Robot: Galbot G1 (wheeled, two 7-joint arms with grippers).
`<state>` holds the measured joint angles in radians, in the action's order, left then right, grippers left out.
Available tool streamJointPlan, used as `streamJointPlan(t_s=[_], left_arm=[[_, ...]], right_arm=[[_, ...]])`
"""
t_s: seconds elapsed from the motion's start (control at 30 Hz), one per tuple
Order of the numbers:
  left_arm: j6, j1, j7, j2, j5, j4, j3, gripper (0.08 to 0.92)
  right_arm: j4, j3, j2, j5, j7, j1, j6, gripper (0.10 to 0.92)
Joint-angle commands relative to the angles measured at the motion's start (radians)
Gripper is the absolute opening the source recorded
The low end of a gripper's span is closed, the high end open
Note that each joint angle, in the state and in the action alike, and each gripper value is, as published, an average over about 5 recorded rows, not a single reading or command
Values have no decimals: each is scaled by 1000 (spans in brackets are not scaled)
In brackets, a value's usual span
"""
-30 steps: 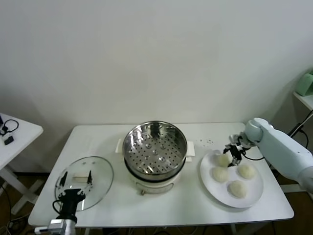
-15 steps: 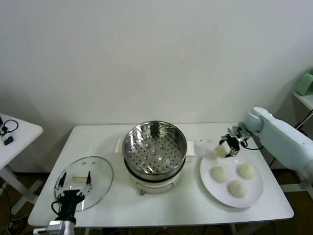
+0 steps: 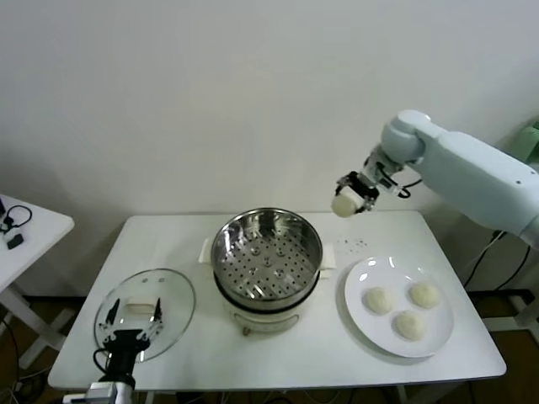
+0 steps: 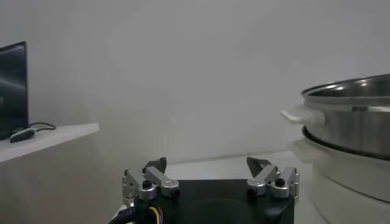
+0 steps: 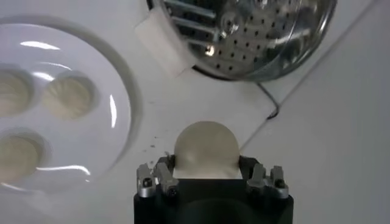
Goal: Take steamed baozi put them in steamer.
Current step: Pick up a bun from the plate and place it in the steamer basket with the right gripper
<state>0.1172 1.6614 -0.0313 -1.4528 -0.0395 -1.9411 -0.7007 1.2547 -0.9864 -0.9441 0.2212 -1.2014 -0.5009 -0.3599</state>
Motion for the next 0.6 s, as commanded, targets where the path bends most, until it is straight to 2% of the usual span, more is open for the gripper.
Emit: streamJointPlan(t_s=[0.03, 0.3, 0.6], left_arm=[[1, 1, 0, 1, 7, 2, 3, 823], [4, 17, 0, 5, 3, -2, 2, 823], [14, 29, 0, 12, -10, 7, -6, 823]], right_arm=[[133, -67, -163, 91, 2, -69, -83, 687], [6, -80, -334, 196, 21, 61, -127, 685], [-71, -65, -374, 333, 46, 162, -145, 689]])
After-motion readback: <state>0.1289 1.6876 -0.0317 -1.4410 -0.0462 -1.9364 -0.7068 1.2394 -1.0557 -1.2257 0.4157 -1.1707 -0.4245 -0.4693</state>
